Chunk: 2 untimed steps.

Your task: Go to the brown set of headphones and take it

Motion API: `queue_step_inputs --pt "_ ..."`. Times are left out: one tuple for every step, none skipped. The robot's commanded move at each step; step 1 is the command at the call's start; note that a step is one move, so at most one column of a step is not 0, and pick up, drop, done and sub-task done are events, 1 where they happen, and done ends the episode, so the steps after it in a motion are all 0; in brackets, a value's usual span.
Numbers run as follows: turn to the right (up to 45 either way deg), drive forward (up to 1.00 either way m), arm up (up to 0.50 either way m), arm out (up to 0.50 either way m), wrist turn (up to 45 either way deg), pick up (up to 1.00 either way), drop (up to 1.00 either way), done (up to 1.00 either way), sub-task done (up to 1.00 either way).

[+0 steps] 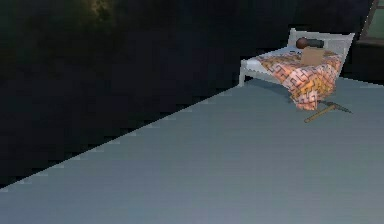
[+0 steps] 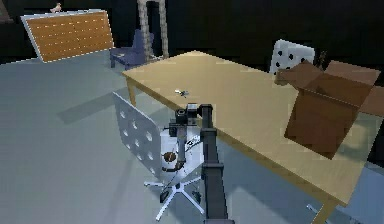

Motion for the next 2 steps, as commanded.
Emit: queue_step_inputs --pt "0.0 0.0 0.0 0.0 45.0 0.0 0.0 0.0 0.0" --pt "0.0 0.0 0.0 0.0 45.0 0.0 0.0 0.0 0.0"
